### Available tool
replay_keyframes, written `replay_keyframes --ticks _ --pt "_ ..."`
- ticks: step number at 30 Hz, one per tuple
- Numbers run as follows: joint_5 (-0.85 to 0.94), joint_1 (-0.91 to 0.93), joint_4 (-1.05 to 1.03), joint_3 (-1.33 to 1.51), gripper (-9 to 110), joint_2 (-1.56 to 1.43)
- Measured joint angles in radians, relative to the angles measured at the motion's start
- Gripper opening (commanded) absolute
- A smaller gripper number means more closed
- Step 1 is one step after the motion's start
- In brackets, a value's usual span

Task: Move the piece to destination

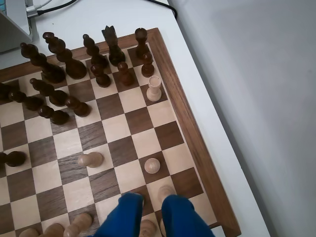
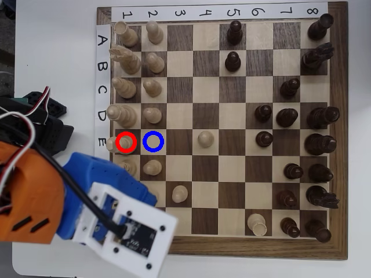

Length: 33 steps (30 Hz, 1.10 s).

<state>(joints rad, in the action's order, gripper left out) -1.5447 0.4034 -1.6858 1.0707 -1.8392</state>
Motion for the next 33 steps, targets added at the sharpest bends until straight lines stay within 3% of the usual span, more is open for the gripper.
replay_keyframes --ticks 20,33 --pt "0.075 0.014 0.0 0.327 4 -0.207" --pt "-0.061 -0.15 0.0 0.566 6 -0.268"
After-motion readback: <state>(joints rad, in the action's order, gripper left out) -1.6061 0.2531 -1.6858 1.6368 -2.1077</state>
